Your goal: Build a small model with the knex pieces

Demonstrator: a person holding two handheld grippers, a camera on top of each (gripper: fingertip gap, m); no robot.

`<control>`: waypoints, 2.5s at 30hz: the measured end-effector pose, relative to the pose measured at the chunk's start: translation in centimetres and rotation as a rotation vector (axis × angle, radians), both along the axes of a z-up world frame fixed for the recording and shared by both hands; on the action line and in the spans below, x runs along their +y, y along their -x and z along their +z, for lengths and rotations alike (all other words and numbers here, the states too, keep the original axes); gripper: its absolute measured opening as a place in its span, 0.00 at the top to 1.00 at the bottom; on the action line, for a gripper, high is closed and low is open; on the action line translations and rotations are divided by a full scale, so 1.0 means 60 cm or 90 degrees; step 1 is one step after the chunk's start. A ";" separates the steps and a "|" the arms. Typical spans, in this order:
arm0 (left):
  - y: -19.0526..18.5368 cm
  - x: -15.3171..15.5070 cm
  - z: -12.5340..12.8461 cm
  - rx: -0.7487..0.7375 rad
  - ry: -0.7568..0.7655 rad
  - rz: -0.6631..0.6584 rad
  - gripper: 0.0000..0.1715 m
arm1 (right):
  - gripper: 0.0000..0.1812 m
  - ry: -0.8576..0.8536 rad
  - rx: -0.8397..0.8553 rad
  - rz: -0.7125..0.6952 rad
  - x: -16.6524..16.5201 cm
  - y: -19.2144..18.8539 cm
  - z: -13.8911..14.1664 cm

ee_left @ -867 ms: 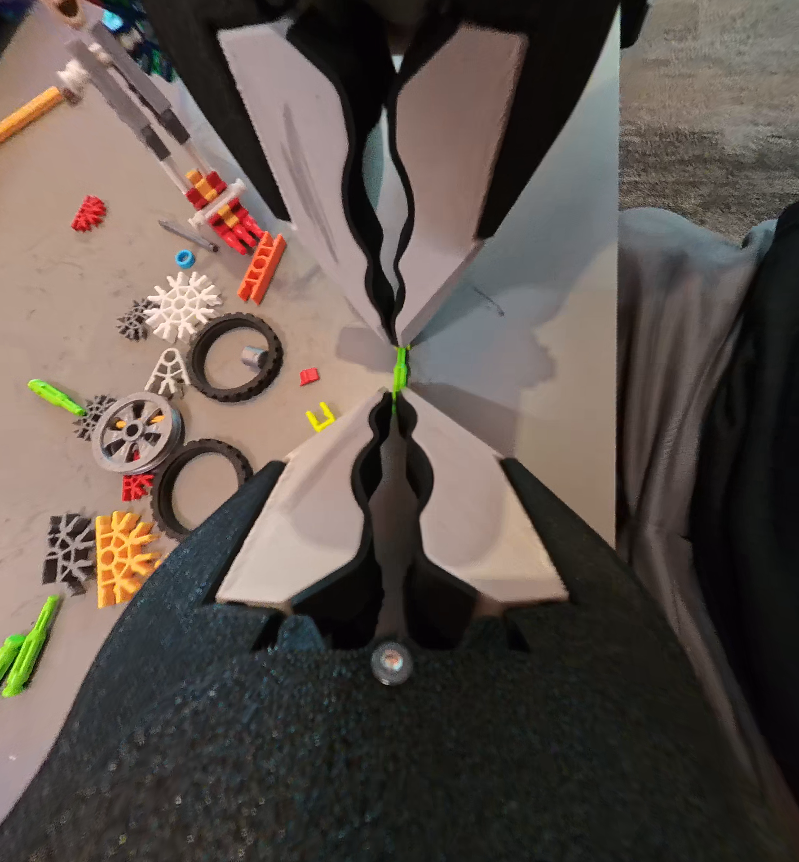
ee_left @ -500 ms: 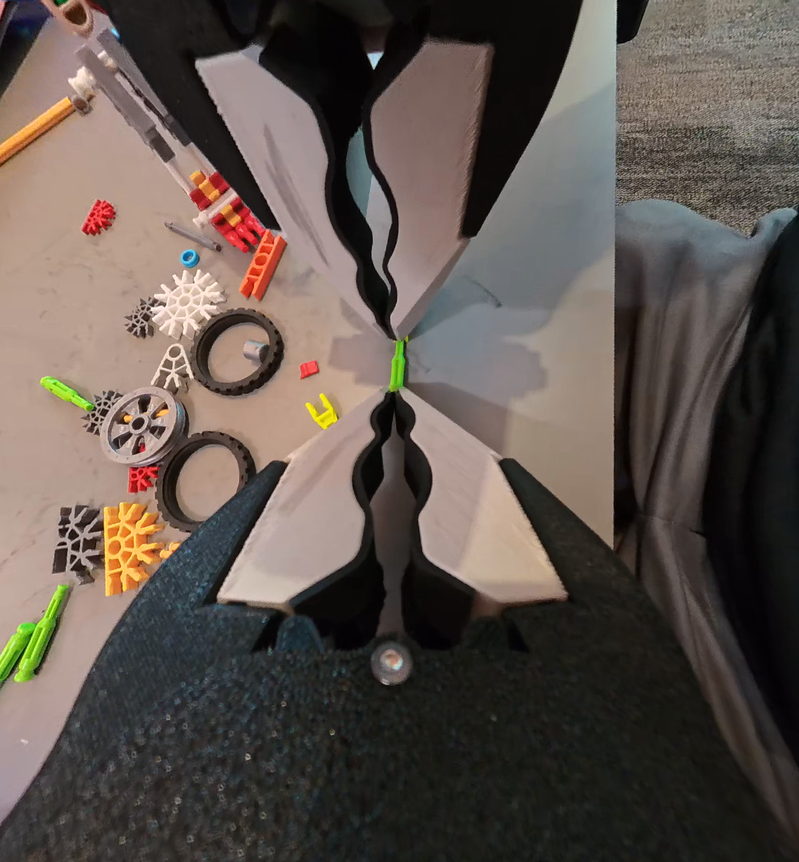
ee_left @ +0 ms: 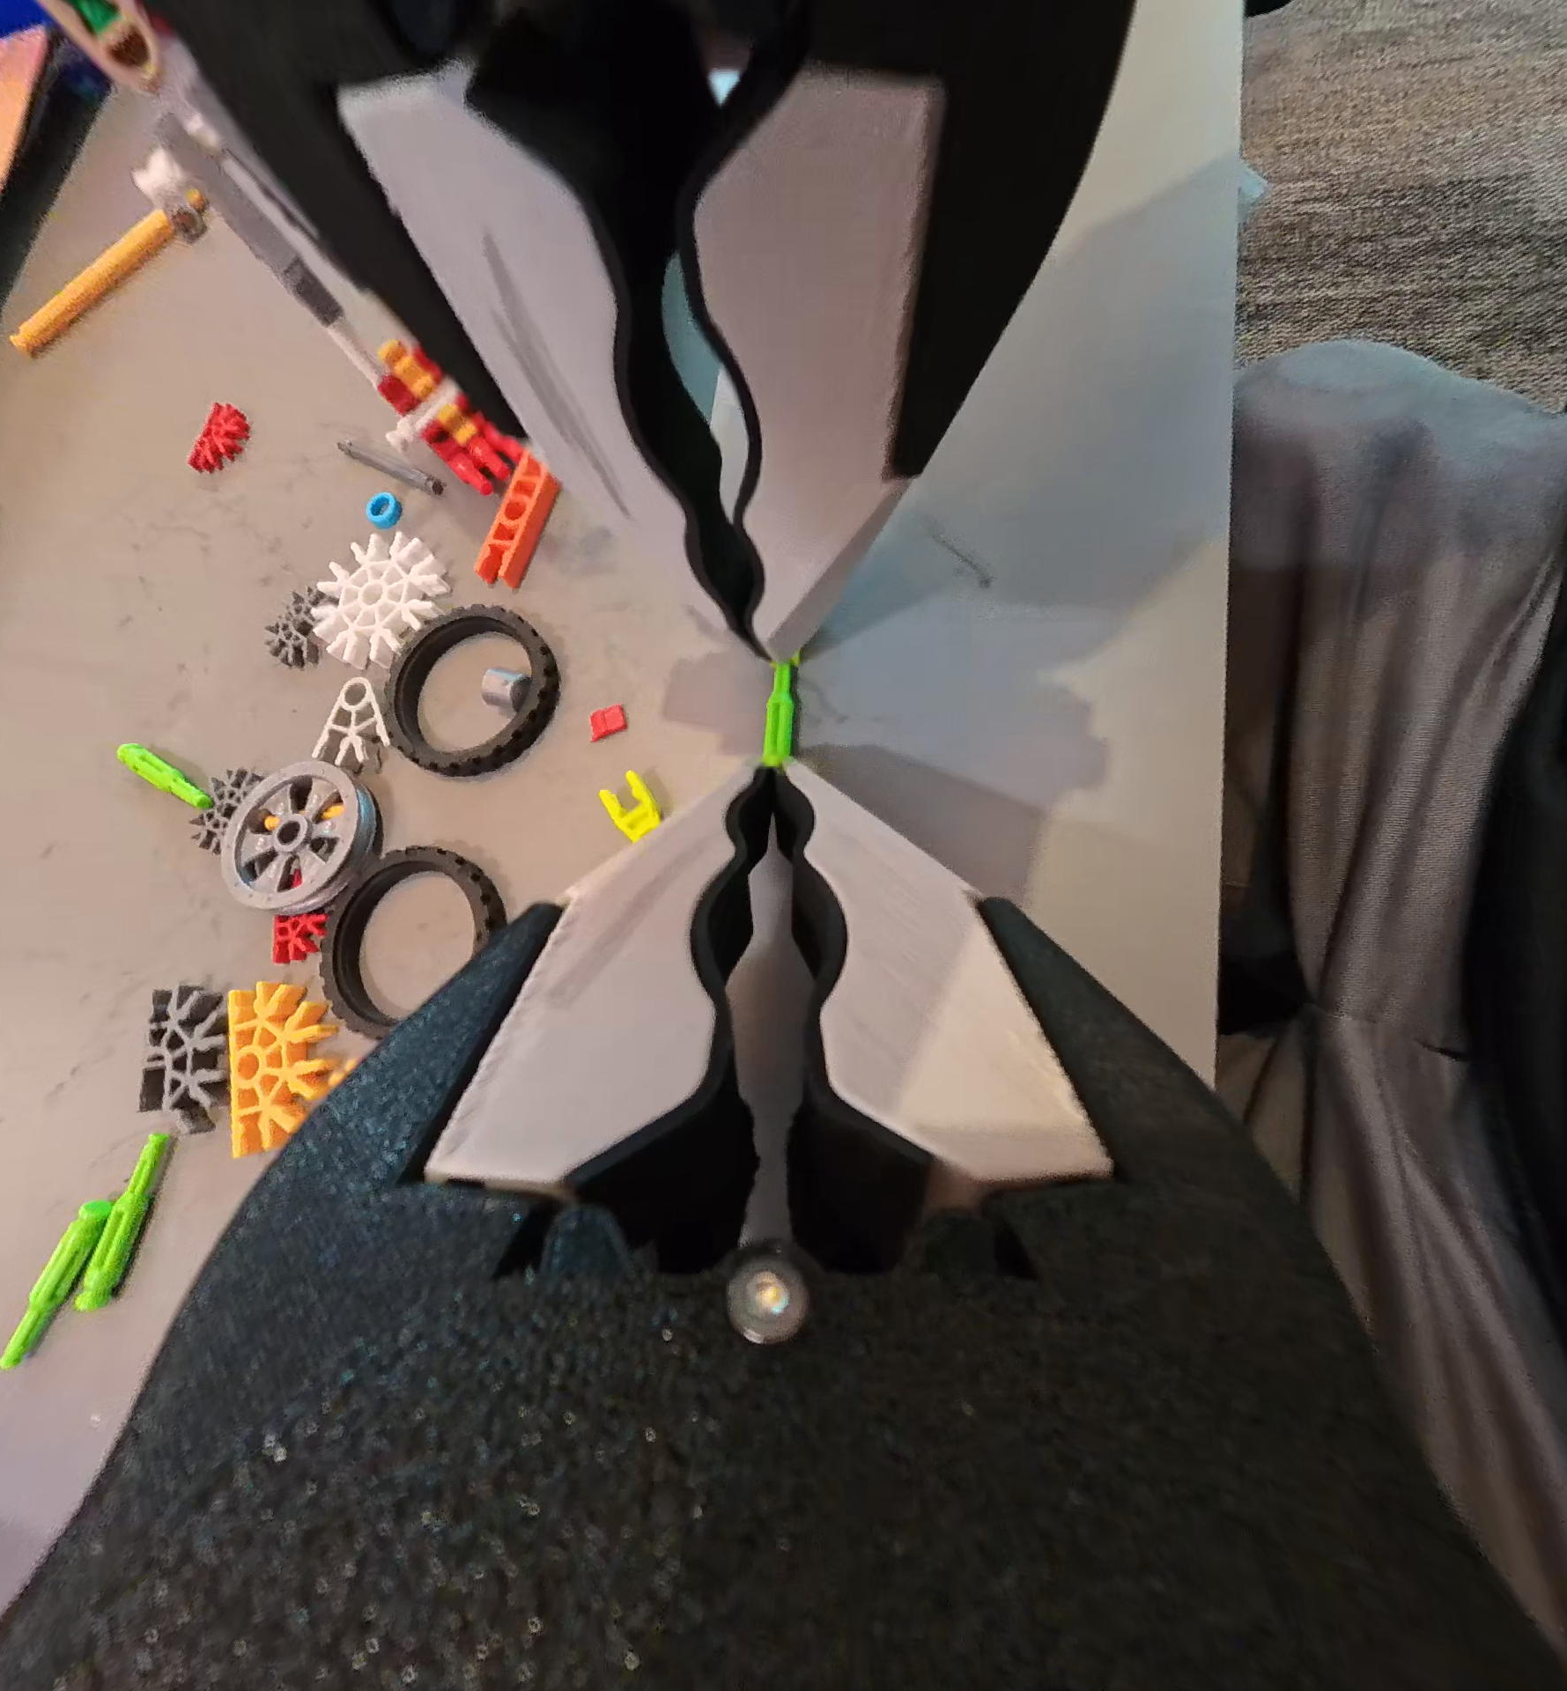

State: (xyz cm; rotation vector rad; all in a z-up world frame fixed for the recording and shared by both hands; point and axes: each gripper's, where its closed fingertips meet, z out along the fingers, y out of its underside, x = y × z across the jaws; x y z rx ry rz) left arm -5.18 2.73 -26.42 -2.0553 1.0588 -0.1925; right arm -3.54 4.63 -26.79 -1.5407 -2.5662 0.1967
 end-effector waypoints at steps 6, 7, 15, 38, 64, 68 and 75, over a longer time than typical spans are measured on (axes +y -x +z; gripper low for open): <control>0.005 -0.003 0.002 -0.017 0.012 -0.007 1.00 | 0.96 0.024 0.114 -0.059 0.015 -0.011 0.019; 0.004 -0.004 0.003 -0.023 0.013 -0.009 1.00 | 0.93 0.029 0.122 -0.057 0.013 -0.014 0.019; 0.009 -0.001 0.010 -0.038 0.002 -0.009 1.00 | 0.92 0.042 0.167 -0.037 -0.004 -0.012 -0.003; 0.003 0.005 0.001 -0.043 0.045 -0.002 1.00 | 0.95 0.120 0.323 -0.035 -0.007 -0.009 -0.002; -0.031 0.013 0.039 -0.141 0.014 -0.032 0.89 | 0.96 -0.163 0.508 0.129 0.004 -0.018 0.057; -0.038 0.016 0.059 -0.229 0.047 -0.028 0.97 | 0.96 -0.255 0.535 0.172 0.007 -0.021 0.071; -0.047 0.020 0.070 -0.273 0.057 -0.032 0.98 | 0.88 -0.191 0.578 0.109 0.012 -0.028 0.090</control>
